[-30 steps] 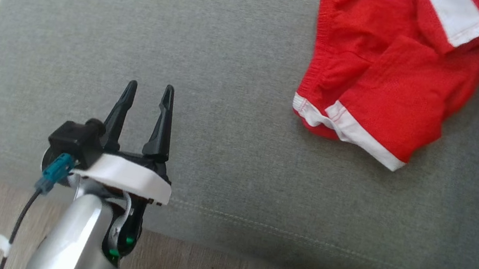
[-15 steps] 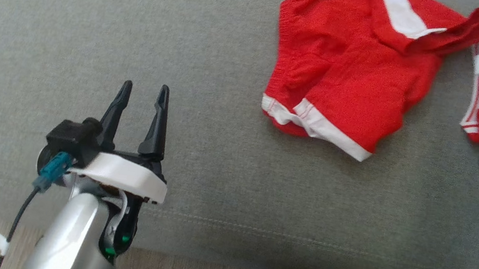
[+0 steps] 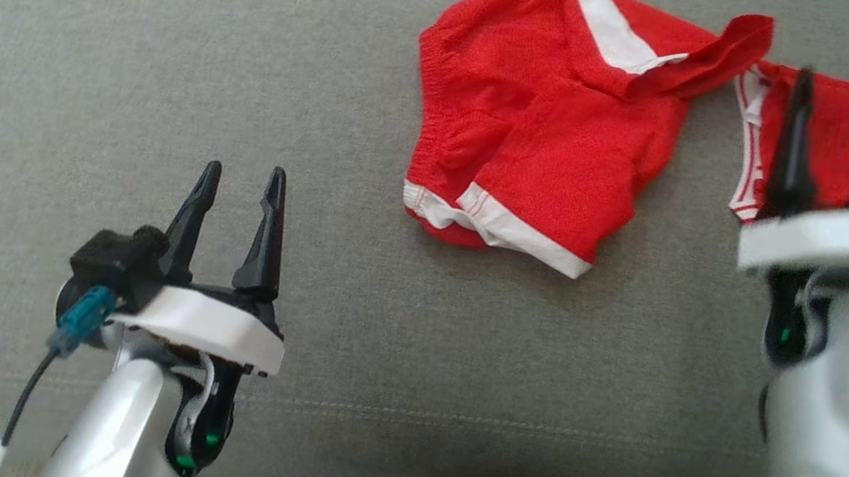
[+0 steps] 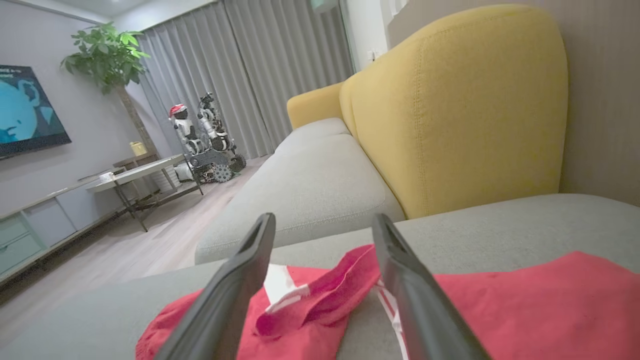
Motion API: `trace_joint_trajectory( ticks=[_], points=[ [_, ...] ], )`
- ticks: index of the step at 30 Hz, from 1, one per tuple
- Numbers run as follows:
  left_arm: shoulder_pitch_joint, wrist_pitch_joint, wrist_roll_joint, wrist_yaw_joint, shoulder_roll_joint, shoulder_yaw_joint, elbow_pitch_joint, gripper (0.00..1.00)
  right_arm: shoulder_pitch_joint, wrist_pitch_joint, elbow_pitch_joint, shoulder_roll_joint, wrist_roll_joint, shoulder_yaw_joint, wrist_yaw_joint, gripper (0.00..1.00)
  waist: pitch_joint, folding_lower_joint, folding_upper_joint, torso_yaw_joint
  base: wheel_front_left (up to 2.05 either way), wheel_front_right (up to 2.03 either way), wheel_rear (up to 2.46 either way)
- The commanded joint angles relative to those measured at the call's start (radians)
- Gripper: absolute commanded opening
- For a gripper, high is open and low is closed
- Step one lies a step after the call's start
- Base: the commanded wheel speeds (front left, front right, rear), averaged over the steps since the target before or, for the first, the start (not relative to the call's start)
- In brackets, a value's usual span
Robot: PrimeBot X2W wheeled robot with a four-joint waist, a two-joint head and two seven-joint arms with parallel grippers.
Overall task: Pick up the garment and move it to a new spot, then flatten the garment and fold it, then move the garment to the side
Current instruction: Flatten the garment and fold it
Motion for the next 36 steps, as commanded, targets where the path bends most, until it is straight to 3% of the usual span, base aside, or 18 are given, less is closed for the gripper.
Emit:
trace_joint_trajectory(
  ticks=[1, 7, 17, 29, 36],
  points=[
    [-0.011, -0.008, -0.001, -0.008, 0.009, 0.032, -0.035, 1.0, 0.033, -0.011, -0.089, 0.011, -0.013, 0.037, 0.006, 1.0, -0.007, 0.0, -0.0001, -0.011, 0.0, 0.0, 0.0],
    [0.003, -0.008, 0.001, -0.012, 0.009, 0.031, -0.038, 1.0, 0.222, -0.011, -0.289, 0.03, -0.027, 0.042, 0.006, 1.0, -0.018, 0.0, -0.0001, -0.037, 0.0, 0.0, 0.0],
    [-0.006, -0.008, 0.004, -0.02, 0.009, 0.022, -0.038, 1.0, 0.302, 0.046, -0.429, 0.054, -0.079, 0.068, 0.006, 1.0, -0.002, 0.0, -0.0001, -0.038, 0.0, 0.0, 0.0],
    [-0.021, -0.008, -0.005, -0.015, 0.009, 0.008, -0.036, 1.0, 0.28, 0.103, -0.418, 0.064, -0.099, 0.154, 0.006, 1.0, 0.031, 0.0, -0.0001, 0.007, 0.0, 0.0, 0.0],
    [-0.028, -0.008, -0.011, -0.014, 0.009, -0.002, -0.033, 1.0, 0.252, 0.123, -0.353, 0.045, -0.116, 0.281, 0.006, 1.0, 0.052, 0.0, -0.0001, 0.03, 0.0, 0.0, 0.0]
  ],
)
